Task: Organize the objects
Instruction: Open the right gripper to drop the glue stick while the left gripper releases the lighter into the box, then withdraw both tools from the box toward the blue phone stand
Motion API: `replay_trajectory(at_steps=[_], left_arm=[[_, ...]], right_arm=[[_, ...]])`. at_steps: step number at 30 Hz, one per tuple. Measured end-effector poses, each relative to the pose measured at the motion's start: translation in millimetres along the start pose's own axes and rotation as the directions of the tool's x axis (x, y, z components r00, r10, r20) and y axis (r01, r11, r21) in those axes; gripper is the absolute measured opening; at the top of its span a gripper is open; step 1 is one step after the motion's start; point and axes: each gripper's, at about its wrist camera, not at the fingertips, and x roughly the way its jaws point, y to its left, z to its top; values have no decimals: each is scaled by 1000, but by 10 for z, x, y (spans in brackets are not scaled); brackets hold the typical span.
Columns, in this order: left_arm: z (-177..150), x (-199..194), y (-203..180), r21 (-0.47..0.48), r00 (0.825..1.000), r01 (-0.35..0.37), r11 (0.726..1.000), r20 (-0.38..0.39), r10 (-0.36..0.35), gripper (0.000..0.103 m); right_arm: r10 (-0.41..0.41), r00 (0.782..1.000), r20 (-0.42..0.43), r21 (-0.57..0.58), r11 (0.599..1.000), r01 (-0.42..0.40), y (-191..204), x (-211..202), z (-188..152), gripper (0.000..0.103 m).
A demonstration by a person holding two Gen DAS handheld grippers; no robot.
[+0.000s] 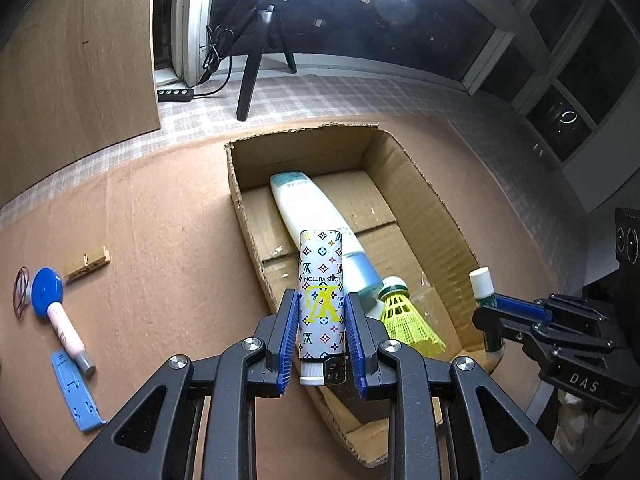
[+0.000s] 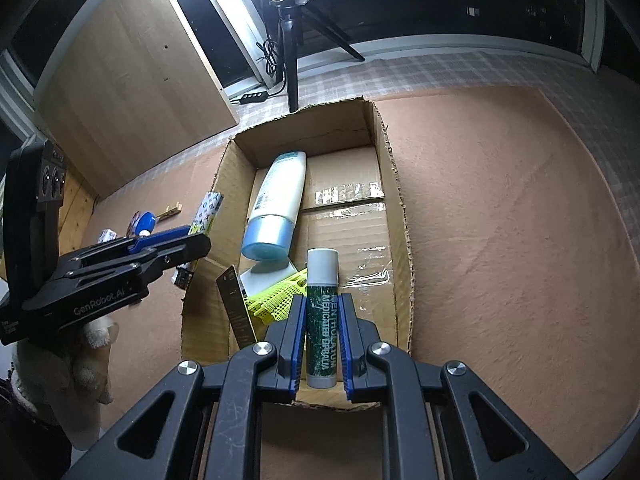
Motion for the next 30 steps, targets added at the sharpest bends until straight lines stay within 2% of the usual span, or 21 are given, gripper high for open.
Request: replay_trajectory(at_steps=[2, 3, 4, 5, 7, 21, 30], left_arm=[[22, 11, -17, 3, 1000, 2, 1000, 6, -2, 29], [30, 13, -33, 8, 1000, -8, 1000, 7, 8, 43], [34, 3, -37, 11, 1000, -12, 1000, 15, 12, 55], [36, -9, -47, 15, 1000, -15, 1000, 24, 15, 57], [37, -24, -65, 27, 999, -22, 999, 28, 21, 57], [-20, -133, -22, 31, 999, -34, 999, 39, 33, 57], [-265, -321, 249, -8, 998, -53, 999, 36, 54, 57]], right_arm=[[9, 1000, 4, -1, 1000, -9, -7, -1, 12, 14], [16, 1000, 9, 2, 1000, -16, -12, -9, 12, 16], [22, 1000, 15, 8, 1000, -22, -18, -19, 12, 24], [21, 1000, 19, 12, 1000, -21, -25, -29, 15, 37], [3, 999, 48, 10, 1000, -4, -25, -77, 16, 51], [-20, 999, 39, 7, 1000, 20, -1, -88, -17, 54], [-7, 999, 49, -10, 1000, 7, 180, -94, -86, 54]])
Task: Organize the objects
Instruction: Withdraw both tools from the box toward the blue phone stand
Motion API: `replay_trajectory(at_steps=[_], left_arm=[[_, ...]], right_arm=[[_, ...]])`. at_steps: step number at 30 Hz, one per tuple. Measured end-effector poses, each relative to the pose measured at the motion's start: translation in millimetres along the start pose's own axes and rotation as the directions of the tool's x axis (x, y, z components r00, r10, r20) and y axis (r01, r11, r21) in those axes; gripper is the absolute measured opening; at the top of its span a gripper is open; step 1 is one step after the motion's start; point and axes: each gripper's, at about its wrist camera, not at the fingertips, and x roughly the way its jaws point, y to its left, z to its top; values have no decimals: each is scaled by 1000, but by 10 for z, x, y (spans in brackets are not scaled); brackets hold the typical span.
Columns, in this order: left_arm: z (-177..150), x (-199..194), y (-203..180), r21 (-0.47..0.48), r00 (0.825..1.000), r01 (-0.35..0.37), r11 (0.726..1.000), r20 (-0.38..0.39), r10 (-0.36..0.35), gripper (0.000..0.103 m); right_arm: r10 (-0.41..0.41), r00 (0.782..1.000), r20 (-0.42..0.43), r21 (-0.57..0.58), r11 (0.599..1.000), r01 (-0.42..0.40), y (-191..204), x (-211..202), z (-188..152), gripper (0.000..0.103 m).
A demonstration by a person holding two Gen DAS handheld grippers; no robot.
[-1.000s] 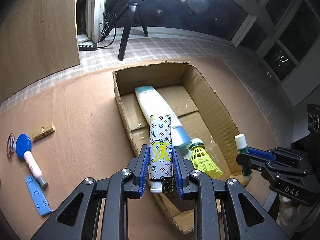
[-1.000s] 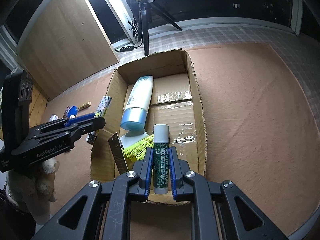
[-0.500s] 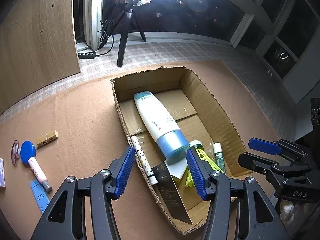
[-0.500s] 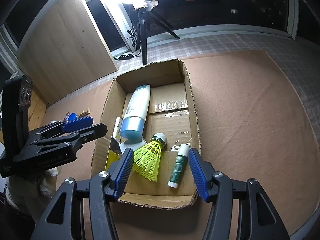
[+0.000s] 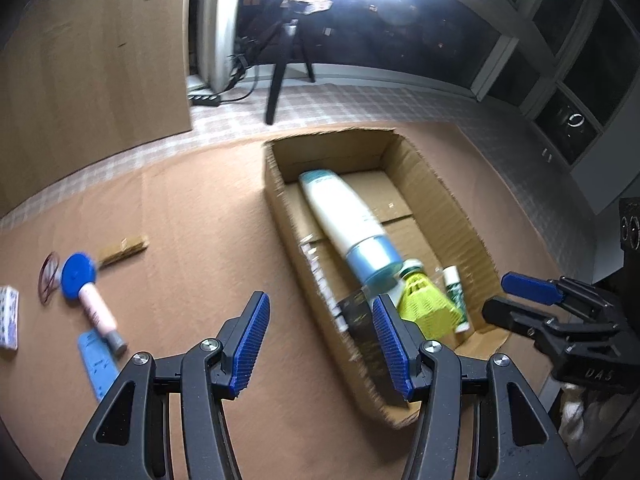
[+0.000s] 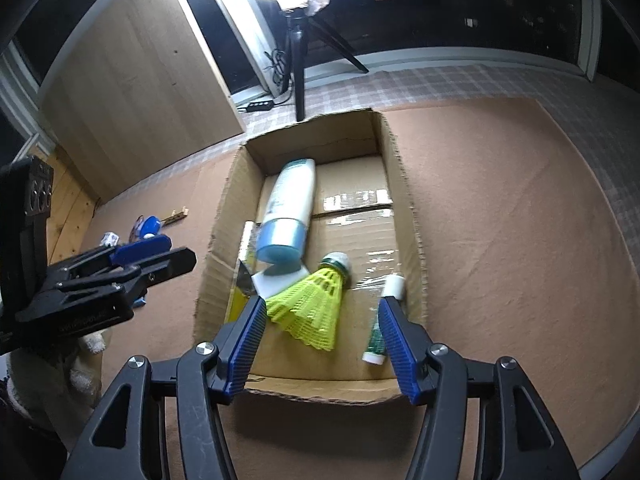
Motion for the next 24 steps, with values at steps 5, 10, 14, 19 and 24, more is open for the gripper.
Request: replay_trajectory(at_steps=[5, 10, 14, 19, 24], left_arm=[[-188, -106, 311, -42, 1000, -30, 999, -6, 29, 57], [-411, -242, 747, -104, 997, -75, 992, -13, 75, 57], [-607, -327, 1096, -161, 994, -105, 981, -28, 102, 57], [-826, -428, 1502, -236, 992, -129, 963, -41, 123, 57], [-991, -506, 1773, -273, 991, -136, 953, -44, 128, 57]], right_arm=[[34, 999, 31, 11, 999, -34, 146, 8, -34, 54], [58, 998, 38, -9, 998, -58, 369, 66, -40, 54], [81, 997, 9, -55, 995, -81, 629, 165, -57, 54], [93, 995, -37, -111, 989, -96, 997, 306, -104, 54], [141, 986, -91, -128, 980, -152, 1334, 492, -136, 54]])
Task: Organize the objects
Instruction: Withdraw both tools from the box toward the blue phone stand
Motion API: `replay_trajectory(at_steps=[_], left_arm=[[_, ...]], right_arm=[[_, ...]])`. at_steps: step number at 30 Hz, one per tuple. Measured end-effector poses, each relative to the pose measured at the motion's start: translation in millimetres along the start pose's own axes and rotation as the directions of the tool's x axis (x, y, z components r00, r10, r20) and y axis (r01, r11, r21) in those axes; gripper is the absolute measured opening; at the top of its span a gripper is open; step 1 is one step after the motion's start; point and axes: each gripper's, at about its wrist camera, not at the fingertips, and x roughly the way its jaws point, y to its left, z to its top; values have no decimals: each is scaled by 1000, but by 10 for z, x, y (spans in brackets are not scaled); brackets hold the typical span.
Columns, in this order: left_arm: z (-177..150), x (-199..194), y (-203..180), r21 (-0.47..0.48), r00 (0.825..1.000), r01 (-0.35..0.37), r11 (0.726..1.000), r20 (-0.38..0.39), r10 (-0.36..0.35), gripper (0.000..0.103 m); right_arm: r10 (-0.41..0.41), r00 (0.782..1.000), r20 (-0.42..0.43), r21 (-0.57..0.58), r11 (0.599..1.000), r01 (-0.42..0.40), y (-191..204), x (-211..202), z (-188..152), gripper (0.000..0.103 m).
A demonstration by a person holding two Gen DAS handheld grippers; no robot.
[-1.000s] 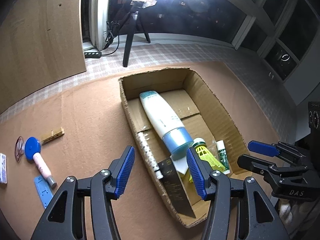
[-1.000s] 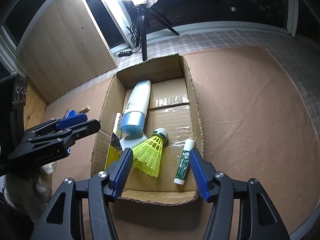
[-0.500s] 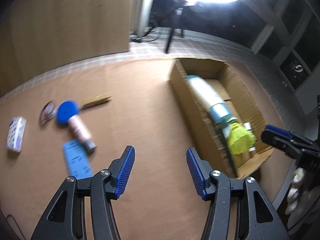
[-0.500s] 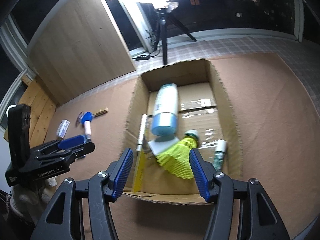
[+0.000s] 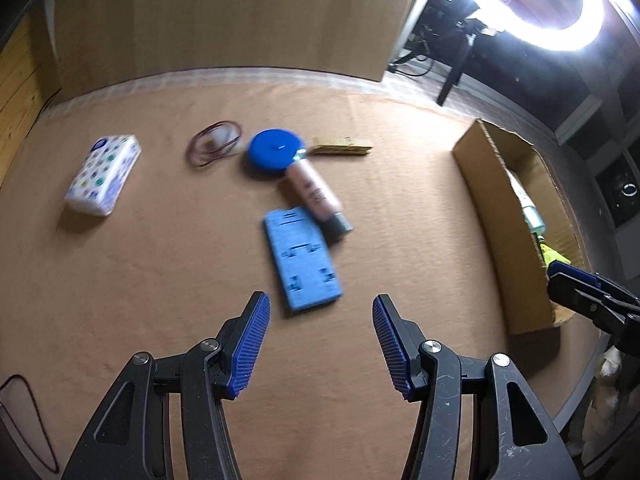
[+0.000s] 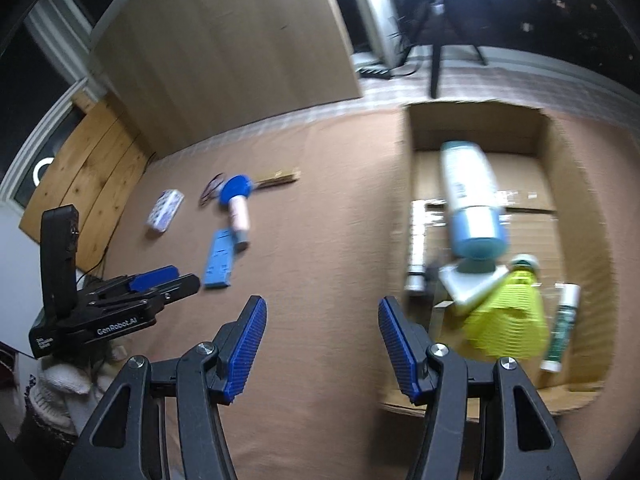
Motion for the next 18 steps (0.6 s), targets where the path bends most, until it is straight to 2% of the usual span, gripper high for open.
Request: replay_trajectory(at_steps=[10, 18], left_arm=[[-24, 108, 198, -14, 998, 64, 998, -22, -65, 55], [27, 240, 281, -41, 991, 123, 992, -48, -125, 44]], right_arm=[[139, 987, -86, 11, 990, -139, 446, 501, 207, 54], [211, 962, -175, 51, 977, -205, 663, 972, 350, 37]])
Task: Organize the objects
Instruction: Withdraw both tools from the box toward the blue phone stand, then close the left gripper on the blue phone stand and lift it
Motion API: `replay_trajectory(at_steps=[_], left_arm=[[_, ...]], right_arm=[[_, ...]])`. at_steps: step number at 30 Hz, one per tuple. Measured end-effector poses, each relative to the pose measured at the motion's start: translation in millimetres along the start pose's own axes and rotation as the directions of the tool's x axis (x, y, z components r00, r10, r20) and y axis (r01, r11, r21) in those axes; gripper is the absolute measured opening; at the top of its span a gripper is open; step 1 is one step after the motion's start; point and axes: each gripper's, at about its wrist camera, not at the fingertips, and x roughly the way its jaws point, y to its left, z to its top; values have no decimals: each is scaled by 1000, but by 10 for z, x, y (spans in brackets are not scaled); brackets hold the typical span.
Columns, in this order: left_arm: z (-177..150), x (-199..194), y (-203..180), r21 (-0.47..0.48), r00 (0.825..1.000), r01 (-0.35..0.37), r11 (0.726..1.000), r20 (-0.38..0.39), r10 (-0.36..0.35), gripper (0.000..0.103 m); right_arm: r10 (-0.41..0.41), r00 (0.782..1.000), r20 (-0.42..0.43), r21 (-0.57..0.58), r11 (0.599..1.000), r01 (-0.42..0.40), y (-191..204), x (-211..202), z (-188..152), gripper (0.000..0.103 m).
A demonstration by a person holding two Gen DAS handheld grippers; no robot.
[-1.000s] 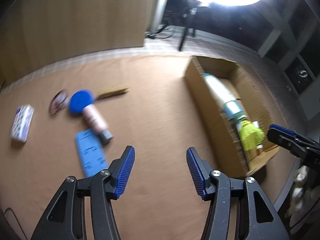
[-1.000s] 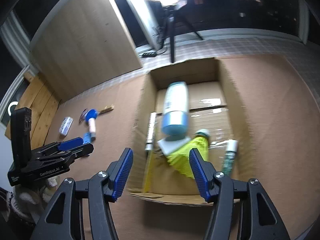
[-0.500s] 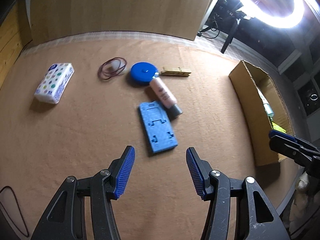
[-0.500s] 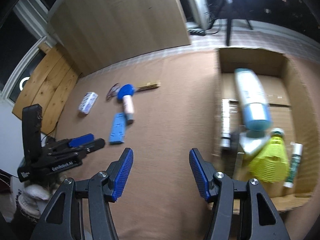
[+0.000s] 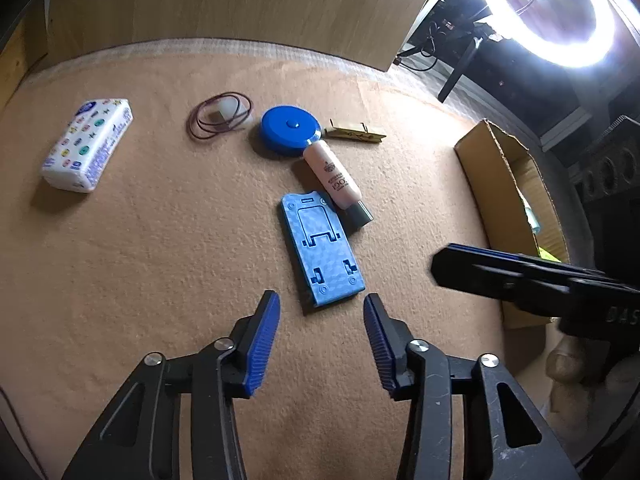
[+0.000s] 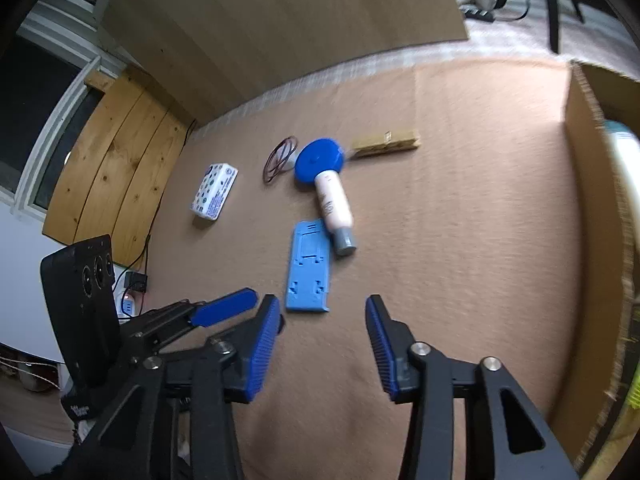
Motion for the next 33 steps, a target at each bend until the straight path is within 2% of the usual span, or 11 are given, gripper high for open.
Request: replay_trajectory(at_steps=[8, 17, 24, 33], left_arm=[[30, 102, 39, 1, 1000, 23, 1000, -21, -23, 42], [65, 184, 42, 7, 999, 34, 999, -31, -33, 41], [71, 203, 9, 41, 999, 32, 999, -28, -31, 28], [21, 146, -46, 56, 999, 36, 998, -18, -35, 28]], right_arm=[[14, 998, -53, 21, 1000, -13, 26, 302, 109, 28], [-11, 996, -87, 22, 1000, 13, 17, 513, 184, 21], [8, 993, -115, 40, 999, -3, -25, 639, 176, 17], [16, 993, -119, 27, 1000, -13, -11, 614, 153, 15]])
